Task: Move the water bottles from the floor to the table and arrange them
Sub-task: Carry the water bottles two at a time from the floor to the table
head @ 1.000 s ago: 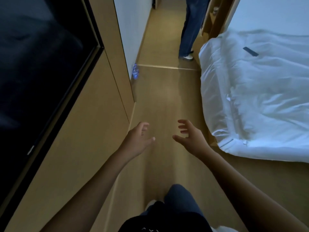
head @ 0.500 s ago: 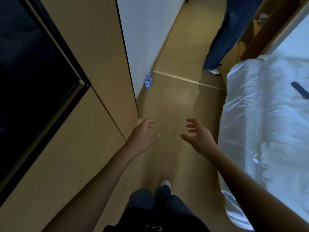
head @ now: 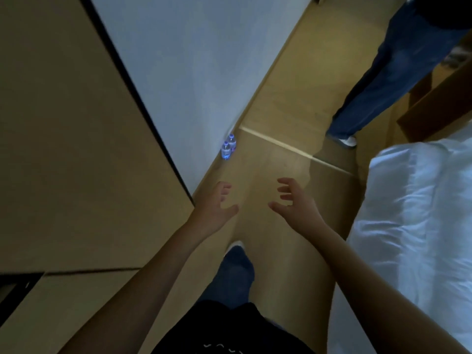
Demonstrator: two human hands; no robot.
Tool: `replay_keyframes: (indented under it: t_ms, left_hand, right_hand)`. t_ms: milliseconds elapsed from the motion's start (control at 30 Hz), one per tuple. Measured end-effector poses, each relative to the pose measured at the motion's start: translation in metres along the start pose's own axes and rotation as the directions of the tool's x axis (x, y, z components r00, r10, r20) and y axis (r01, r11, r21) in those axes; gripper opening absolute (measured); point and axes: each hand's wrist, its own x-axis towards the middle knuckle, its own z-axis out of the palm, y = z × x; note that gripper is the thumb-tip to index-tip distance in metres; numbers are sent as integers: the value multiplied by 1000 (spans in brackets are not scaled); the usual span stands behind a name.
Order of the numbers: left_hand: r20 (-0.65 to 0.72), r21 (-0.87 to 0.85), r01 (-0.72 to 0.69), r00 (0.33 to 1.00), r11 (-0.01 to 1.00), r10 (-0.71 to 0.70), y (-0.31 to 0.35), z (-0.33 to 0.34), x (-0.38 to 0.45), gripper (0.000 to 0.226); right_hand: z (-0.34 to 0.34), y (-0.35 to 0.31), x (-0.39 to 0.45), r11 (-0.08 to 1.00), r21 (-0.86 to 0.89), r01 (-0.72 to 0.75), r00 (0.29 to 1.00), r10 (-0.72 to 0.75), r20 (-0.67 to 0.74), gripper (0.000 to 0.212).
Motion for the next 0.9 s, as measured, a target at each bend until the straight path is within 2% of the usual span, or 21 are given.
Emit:
replay_keyframes:
  t_ms: [100,333,500,633,767,900]
  left_hand:
    - [4,-12,37,999,999,-37,25,-10,65,53]
    - [-110,5,79,991,997,-78,71,-37,186,51]
    - [-199,-63,130,970,989,-141,93,-39,260,47]
    - [-285,-163,190,930,968,-231,110,-30,331,48]
    - [-373,-261,259,862,930,-344,122,-19,391,47]
    - [-414,-324,308,804,895,-427,113,-11,439,47]
  right_hand:
    - [-20,-12,75,1000,15,-6,1000,5,26,59]
    - [-54,-33,214,1000,17,2,991,-4,135,57]
    - [-75,-34,312,999,1,37,964,-36,262,58]
    - [-94,-33,407,989,-57,136,931,-108,348,59]
    - [-114,-38,491,960,-121,254,848,-160,506,59]
    - [-110,-37,557,928,-164,336,794,-185,579,60]
